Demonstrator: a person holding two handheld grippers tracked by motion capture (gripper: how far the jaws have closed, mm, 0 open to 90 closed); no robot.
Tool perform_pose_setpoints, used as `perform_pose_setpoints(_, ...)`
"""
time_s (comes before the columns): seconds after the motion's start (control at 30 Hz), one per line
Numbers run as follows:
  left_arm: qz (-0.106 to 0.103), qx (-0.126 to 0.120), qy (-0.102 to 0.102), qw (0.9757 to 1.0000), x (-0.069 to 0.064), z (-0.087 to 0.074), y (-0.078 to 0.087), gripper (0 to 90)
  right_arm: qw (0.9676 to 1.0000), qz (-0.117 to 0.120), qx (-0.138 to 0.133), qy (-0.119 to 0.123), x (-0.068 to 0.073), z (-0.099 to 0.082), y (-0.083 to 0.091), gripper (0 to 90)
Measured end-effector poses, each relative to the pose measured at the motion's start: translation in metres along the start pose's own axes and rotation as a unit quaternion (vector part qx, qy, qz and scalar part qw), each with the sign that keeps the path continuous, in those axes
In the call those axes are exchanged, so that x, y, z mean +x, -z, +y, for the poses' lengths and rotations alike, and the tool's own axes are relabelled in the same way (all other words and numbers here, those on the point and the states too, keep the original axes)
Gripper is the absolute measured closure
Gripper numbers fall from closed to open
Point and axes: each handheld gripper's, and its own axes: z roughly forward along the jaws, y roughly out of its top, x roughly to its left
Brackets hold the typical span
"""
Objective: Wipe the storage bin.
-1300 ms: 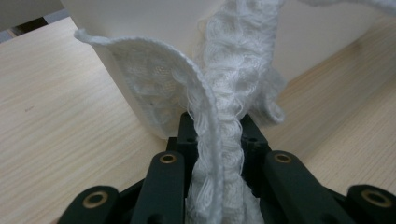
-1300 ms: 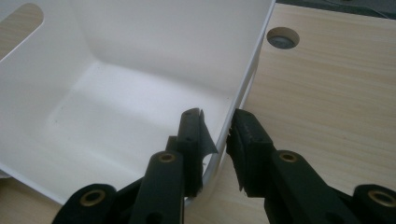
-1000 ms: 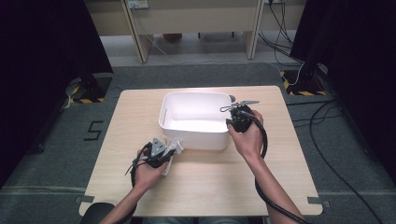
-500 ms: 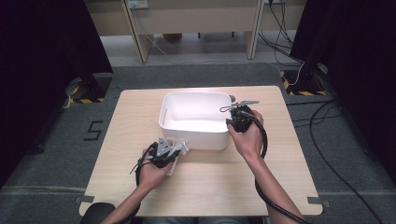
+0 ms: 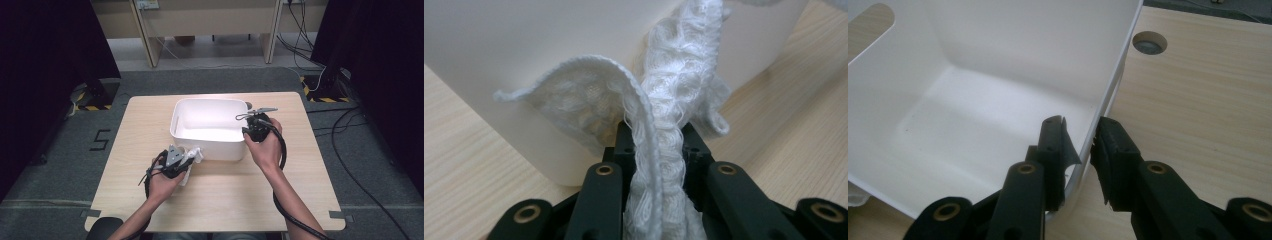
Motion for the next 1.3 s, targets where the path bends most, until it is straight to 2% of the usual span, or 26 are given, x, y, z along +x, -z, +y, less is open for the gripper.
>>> perform_pose_setpoints(0.63,0.010,-0.050,-0.011,0.9986,-0.001,0.032,0.024,75.7,1.0000,-0.002,-0.002,0.003,0.000,0.000,0.000,74.6)
perform_pose_setpoints(0.83,0.011,-0.054,-0.014,0.9984,-0.001,0.036,0.026,75.7,1.0000,-0.003,-0.002,0.005,-0.001,0.000,-0.001,74.6)
perform_pose_setpoints(1.0,0.012,-0.060,-0.024,0.9978,-0.002,0.039,0.025,75.7,1.0000,-0.004,-0.003,0.006,-0.001,0.000,0.000,74.7)
perform_pose_setpoints(1.13,0.009,-0.058,-0.020,0.9981,-0.004,0.040,0.024,75.7,0.9999,-0.005,-0.003,0.009,-0.001,0.000,-0.001,74.7)
perform_pose_setpoints(1.2,0.008,-0.061,-0.029,0.9977,-0.005,0.043,0.023,75.7,1.0000,-0.005,-0.004,0.007,-0.001,0.000,-0.001,74.8)
perform_pose_setpoints(1.27,0.006,-0.057,-0.026,0.9980,-0.007,0.043,0.023,75.7,1.0000,-0.005,-0.004,0.007,-0.001,0.000,-0.001,74.8)
perform_pose_setpoints(1.3,0.005,-0.060,-0.033,0.9976,-0.008,0.044,0.021,75.7,1.0000,-0.005,-0.004,0.007,-0.001,0.000,-0.001,74.7)
